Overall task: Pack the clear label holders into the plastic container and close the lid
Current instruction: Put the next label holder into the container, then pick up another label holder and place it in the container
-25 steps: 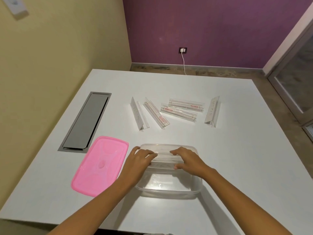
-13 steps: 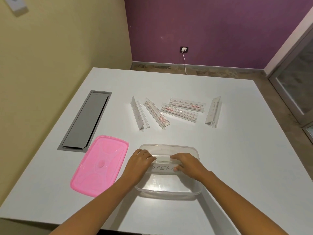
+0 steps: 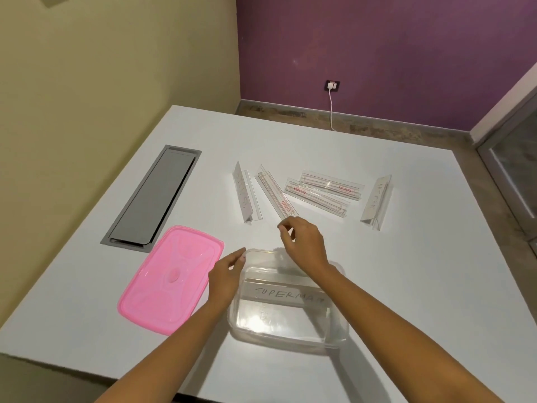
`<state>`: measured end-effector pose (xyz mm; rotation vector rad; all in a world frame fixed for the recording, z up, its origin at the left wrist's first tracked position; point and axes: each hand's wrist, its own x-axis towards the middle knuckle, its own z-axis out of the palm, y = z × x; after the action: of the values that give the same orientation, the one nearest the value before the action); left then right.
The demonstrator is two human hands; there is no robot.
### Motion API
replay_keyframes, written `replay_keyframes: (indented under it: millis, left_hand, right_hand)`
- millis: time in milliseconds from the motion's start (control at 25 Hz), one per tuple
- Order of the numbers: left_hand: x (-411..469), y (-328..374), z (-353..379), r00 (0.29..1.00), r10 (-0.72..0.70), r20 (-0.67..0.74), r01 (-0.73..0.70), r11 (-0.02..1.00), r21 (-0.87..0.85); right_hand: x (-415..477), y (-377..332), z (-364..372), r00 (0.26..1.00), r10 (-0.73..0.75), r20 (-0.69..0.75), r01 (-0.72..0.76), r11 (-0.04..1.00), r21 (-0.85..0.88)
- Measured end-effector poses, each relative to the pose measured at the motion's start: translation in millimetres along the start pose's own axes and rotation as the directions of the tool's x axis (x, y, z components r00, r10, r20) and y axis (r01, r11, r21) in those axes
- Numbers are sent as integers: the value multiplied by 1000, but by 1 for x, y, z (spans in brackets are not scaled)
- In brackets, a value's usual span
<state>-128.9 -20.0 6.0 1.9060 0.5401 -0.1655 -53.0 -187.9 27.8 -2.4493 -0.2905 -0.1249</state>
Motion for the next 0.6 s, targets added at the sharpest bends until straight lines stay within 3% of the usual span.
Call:
replay_keyframes:
  millis: [280,600]
  left_hand:
    - [4,1,-8,996,-78,54,83,991,-101]
    - [8,1,-10,993,-104,62,111,985,-135]
  right_hand:
    - [85,-8,49,942,142,304,-119,989,-93]
    - [128,3,93,853,297,428,-277,955,-109]
